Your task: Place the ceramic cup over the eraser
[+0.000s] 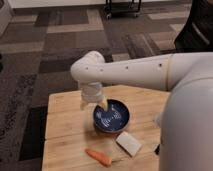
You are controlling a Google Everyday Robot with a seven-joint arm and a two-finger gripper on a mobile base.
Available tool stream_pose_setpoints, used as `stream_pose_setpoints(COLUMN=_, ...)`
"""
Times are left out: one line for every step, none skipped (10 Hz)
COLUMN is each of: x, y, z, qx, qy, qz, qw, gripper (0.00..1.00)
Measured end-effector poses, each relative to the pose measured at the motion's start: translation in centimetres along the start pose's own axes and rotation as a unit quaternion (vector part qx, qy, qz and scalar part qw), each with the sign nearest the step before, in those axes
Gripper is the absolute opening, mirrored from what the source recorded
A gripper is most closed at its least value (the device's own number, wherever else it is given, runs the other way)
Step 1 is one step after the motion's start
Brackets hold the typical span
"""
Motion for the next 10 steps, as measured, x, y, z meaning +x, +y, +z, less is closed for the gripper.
stream_pose_setpoints(x=0.0, y=-3.6, z=-0.7, qx=-0.003, qy=-0.002, qz=0.030, qw=0.9995, gripper=0.65)
stream_pose_setpoints(x=0.3, y=-9.6, z=-2.0, qx=0.000, qy=-0.008, qz=0.089, qw=0.9960, gripper=0.65)
stream_pose_setpoints(x=0.6, y=-11.7, z=-2.4, qx=0.005, qy=-0.010, qz=0.112, qw=0.9937, gripper=0.65)
stream_pose_setpoints(x=0.8, y=-13.2, z=-2.8, qx=0.005, qy=-0.012, qz=0.130, qw=0.9914, gripper=0.65)
stream_pose_setpoints(x=0.9, y=-13.3, z=-2.8, qx=0.005, qy=-0.011, qz=0.133, qw=0.9911, gripper=0.65)
stream_pose_setpoints(x=0.9, y=-13.2, z=-2.8, qx=0.005, qy=-0.012, qz=0.132, qw=0.9912, gripper=0.65)
stream_pose_setpoints(x=0.9, y=-13.2, z=-2.8, qx=0.005, qy=-0.012, qz=0.132, qw=0.9912, gripper=0.65)
stream_pose_setpoints(x=0.9, y=-13.1, z=-2.8, qx=0.005, qy=-0.012, qz=0.131, qw=0.9913, gripper=0.65)
stream_pose_setpoints(x=0.9, y=-13.1, z=-2.8, qx=0.005, qy=-0.012, qz=0.131, qw=0.9913, gripper=0.65)
stream_pose_setpoints(x=0.9, y=-13.1, z=-2.8, qx=0.005, qy=-0.011, qz=0.131, qw=0.9913, gripper=0.65)
